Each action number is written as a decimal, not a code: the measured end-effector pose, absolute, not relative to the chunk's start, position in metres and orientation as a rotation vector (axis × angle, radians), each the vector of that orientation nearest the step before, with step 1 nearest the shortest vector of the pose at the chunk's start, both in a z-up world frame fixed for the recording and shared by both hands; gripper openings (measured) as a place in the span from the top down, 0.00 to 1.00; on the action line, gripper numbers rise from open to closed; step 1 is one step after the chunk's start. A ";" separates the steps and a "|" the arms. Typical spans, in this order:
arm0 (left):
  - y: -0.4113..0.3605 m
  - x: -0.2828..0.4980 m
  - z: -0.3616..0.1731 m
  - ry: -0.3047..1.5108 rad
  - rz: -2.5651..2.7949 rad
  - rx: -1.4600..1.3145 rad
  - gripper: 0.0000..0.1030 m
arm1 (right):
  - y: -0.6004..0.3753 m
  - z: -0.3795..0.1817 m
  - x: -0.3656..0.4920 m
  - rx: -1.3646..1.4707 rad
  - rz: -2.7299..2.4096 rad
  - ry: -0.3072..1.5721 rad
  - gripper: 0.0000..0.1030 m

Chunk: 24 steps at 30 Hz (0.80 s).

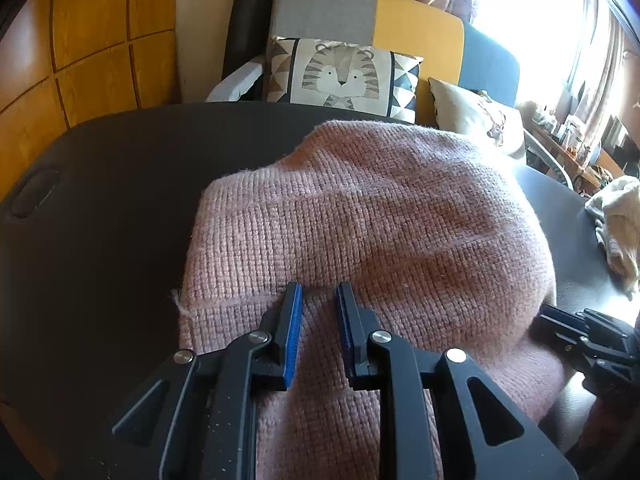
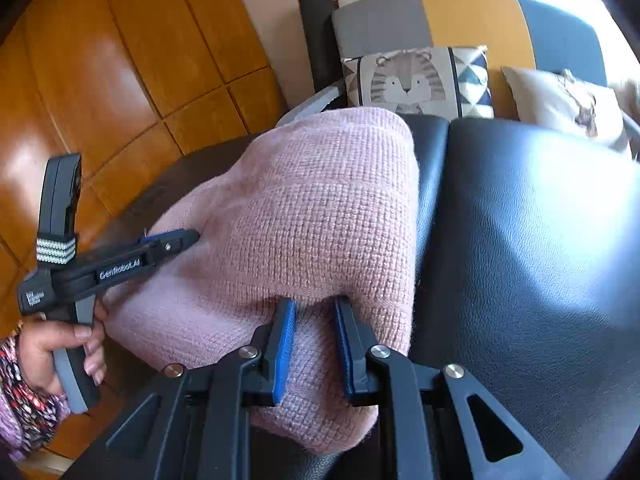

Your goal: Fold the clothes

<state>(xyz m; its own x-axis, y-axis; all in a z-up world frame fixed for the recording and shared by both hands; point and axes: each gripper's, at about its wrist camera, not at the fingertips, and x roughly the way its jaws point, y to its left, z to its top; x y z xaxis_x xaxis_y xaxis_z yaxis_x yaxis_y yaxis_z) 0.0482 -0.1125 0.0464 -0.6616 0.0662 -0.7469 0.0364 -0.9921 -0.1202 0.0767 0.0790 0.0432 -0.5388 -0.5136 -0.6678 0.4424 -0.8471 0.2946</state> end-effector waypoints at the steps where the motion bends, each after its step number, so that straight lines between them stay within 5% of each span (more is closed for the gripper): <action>1: -0.112 0.049 0.048 -0.189 2.844 -1.292 0.81 | 0.079 0.044 0.077 1.060 -2.357 -0.103 0.82; 7: -0.124 0.072 0.055 -0.131 2.922 -1.250 0.81 | 0.081 0.047 0.073 1.047 -2.373 -0.082 0.82; 12: -0.148 0.091 0.053 -0.299 2.877 -1.215 0.81 | 0.081 0.047 0.074 1.052 -2.372 -0.097 0.82; 17: -0.141 0.092 0.030 -0.114 2.895 -1.275 0.78 | 0.082 0.047 0.074 1.049 -2.372 -0.099 0.82; 24: -0.168 0.087 0.042 -0.340 2.800 -1.227 0.76 | 0.089 0.053 0.071 1.083 -2.323 -0.137 0.82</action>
